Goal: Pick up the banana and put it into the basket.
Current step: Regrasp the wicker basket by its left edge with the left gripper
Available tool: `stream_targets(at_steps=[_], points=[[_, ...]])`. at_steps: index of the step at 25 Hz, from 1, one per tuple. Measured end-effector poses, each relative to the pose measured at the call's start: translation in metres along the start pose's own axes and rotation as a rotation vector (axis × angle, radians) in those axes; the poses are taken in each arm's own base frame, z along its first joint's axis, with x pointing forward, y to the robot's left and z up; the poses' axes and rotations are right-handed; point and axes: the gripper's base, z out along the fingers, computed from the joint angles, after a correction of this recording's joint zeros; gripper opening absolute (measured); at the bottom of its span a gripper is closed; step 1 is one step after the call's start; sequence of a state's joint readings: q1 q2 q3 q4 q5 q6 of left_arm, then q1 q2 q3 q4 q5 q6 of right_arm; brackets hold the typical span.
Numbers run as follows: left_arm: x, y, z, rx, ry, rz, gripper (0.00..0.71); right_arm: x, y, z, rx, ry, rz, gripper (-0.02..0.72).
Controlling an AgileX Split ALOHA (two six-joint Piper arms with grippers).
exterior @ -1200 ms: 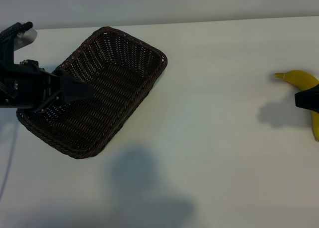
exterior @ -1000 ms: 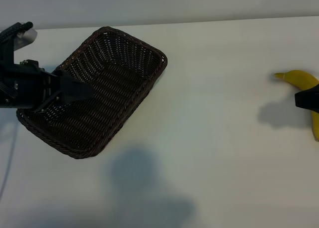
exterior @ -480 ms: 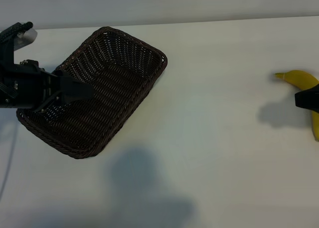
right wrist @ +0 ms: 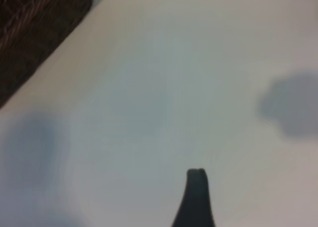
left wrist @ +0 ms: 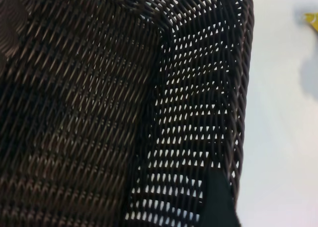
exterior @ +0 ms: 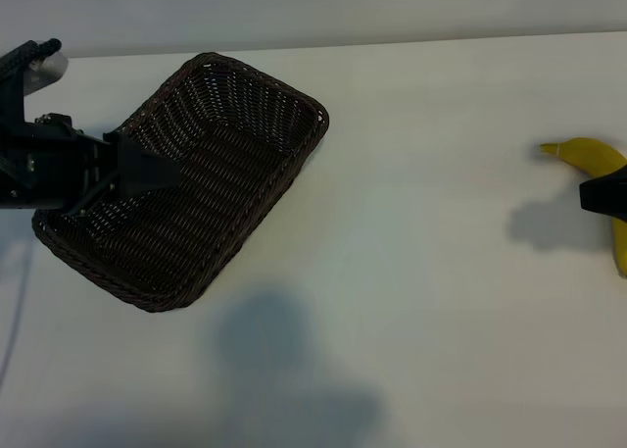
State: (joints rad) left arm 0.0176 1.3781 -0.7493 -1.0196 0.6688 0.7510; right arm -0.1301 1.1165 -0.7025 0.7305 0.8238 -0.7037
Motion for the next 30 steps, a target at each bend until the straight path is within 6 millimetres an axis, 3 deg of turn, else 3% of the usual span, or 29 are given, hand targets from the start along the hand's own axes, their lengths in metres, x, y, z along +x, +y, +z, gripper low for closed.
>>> stream_targets(at_steps=[6,13,16,30], points=[[0.006,-0.004,-0.006,-0.021,0.098,-0.335,0.507,0.0,0.0,0.0,0.0,0.0,0.0,0.605],[0.008,-0.004,-0.043,-0.305,0.034,-0.574,0.507,0.0,0.0,0.0,0.001,-0.002,0.004,0.605],[0.013,0.001,-0.049,-0.4,0.035,-0.644,0.507,0.0,0.0,0.0,0.0,-0.003,0.006,0.605],[0.014,0.029,-0.022,-0.537,0.135,-0.793,0.507,0.0,0.0,0.0,0.0,-0.003,0.009,0.605]])
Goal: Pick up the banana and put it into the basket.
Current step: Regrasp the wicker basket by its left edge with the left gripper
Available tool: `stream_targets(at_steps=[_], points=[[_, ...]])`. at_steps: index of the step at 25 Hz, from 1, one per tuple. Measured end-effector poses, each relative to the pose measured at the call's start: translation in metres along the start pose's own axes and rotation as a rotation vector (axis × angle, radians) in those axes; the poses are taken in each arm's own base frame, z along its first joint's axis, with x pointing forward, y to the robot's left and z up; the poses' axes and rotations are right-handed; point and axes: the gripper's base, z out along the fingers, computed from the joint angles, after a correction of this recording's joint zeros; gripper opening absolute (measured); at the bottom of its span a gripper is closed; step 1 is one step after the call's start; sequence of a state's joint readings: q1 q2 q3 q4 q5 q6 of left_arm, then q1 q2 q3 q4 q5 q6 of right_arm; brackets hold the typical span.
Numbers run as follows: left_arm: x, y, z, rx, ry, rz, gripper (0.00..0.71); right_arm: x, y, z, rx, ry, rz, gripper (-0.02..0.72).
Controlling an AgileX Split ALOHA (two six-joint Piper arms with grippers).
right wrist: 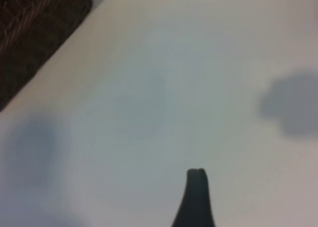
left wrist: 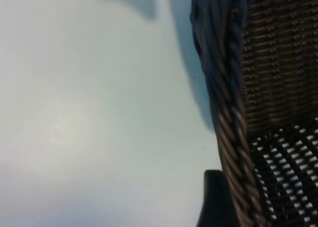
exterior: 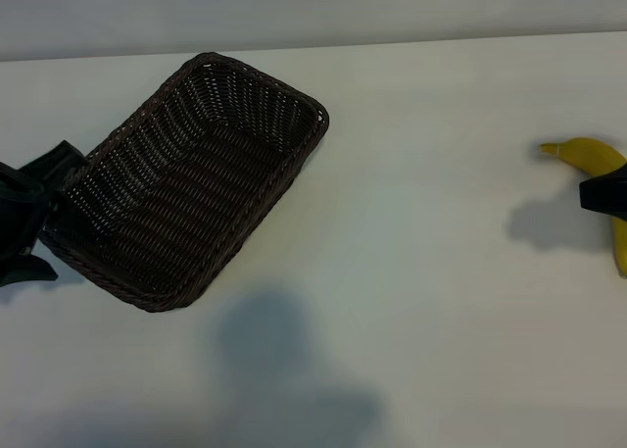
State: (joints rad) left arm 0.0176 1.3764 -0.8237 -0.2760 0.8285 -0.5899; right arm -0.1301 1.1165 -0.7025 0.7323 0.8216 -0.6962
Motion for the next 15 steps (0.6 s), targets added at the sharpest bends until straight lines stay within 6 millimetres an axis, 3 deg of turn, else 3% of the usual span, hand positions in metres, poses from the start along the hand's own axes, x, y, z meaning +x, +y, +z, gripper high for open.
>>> stream_targets(at_steps=[15], points=[[-0.016,-0.002,0.037,-0.057,0.045,-0.032,0.507,0.0,0.0,0.0,0.0,0.0,0.001,0.605]])
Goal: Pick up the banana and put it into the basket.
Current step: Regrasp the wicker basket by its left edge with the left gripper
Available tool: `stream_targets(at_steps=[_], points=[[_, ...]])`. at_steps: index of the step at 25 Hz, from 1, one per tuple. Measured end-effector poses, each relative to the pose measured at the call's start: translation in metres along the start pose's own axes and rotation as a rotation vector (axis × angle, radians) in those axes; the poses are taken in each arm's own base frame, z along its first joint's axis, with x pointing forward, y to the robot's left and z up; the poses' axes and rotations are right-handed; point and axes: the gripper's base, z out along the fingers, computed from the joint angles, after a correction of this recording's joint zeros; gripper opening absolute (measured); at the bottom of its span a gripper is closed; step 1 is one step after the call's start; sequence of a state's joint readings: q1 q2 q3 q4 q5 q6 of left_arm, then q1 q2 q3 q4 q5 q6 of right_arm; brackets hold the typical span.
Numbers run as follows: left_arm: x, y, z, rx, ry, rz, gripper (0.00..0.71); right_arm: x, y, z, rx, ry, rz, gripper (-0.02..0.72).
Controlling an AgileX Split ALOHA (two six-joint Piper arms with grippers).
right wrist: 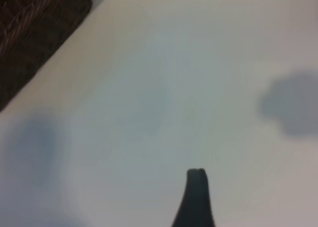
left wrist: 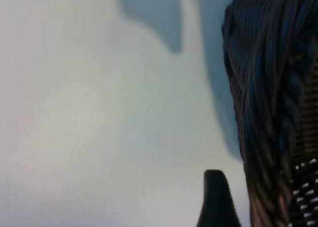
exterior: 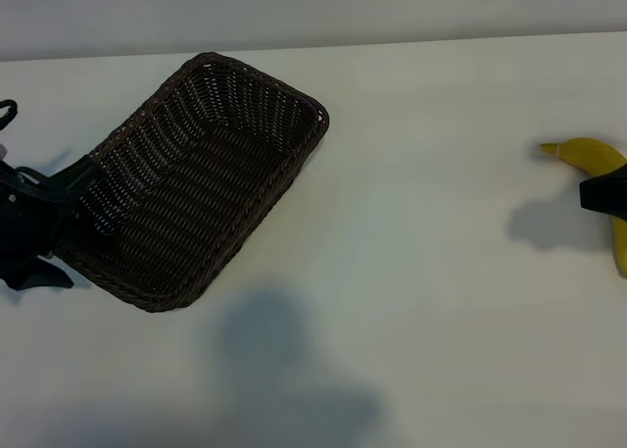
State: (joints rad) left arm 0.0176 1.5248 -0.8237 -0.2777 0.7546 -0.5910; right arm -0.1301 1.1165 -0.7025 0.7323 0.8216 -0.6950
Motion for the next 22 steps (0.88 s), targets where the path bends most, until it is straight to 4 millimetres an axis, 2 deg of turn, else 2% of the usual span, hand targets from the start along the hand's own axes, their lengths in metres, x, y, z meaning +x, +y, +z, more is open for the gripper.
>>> stream_targets(at_steps=[11,14,17,22], points=[[0.003,0.015,0.047,0.044,-0.024,-0.136,0.505,0.0,0.0,0.0,0.0,0.0,0.0,0.605],[0.002,0.017,0.054,0.046,-0.04,-0.146,0.459,0.0,0.0,0.0,0.0,0.0,0.0,0.605],[-0.001,0.015,0.056,0.064,-0.061,-0.162,0.343,0.0,0.0,0.0,0.0,0.0,0.0,0.605],[-0.001,0.015,0.056,0.071,-0.064,-0.17,0.335,0.0,0.0,0.0,0.0,0.0,0.0,0.605]])
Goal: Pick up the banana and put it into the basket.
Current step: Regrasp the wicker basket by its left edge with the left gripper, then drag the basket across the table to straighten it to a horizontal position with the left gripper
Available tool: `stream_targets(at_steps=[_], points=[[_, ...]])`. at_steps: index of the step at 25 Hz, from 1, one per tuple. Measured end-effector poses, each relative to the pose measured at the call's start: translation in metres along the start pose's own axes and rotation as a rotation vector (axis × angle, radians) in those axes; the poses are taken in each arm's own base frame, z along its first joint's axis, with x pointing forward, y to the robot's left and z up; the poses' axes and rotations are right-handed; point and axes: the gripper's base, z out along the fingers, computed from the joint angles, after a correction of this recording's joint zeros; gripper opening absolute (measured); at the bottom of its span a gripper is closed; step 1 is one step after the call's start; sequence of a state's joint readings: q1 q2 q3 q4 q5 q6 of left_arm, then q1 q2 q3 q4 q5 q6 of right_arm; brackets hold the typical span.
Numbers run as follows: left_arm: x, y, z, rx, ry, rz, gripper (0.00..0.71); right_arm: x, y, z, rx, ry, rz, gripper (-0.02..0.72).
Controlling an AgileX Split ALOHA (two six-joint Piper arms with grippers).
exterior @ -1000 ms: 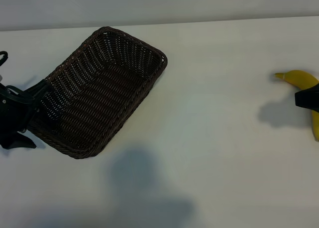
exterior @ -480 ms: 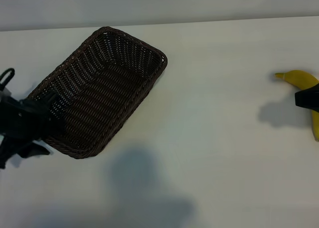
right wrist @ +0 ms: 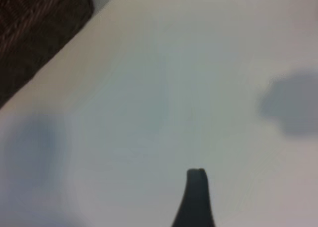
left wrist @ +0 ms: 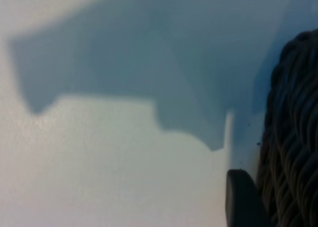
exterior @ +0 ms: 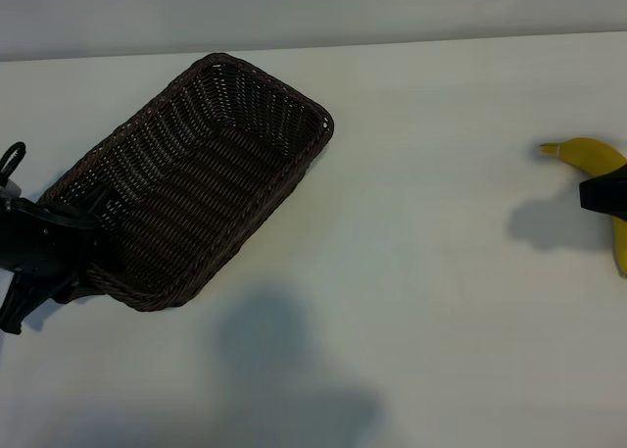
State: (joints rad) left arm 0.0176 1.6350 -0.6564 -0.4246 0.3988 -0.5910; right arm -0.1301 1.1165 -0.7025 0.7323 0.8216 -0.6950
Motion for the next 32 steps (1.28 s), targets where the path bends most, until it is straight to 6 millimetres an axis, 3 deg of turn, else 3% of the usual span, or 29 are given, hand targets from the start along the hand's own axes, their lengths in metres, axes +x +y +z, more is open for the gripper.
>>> stream_targets(at_steps=[4,5,6,7,20,25,32], points=[[0.001,-0.003,-0.001,0.017,0.014,-0.029,0.327,0.0,0.0,0.0,0.0,0.0,0.0,0.605],[0.0,-0.004,-0.002,0.022,0.018,-0.028,0.293,0.0,0.0,0.0,0.0,0.0,0.0,0.605],[0.0,-0.006,-0.004,0.026,0.022,-0.003,0.172,0.0,0.0,0.0,0.0,0.0,0.0,0.605],[0.001,-0.01,-0.008,0.04,0.029,0.012,0.154,0.0,0.0,0.0,0.0,0.0,0.0,0.605],[-0.009,-0.062,-0.054,0.128,0.157,0.454,0.153,0.0,0.0,0.0,0.0,0.0,0.0,0.605],[-0.007,-0.083,-0.04,0.08,0.285,0.637,0.153,0.0,0.0,0.0,0.0,0.0,0.0,0.605],[0.014,-0.142,-0.005,0.009,0.343,0.9,0.153,0.0,0.0,0.0,0.0,0.0,0.0,0.605]])
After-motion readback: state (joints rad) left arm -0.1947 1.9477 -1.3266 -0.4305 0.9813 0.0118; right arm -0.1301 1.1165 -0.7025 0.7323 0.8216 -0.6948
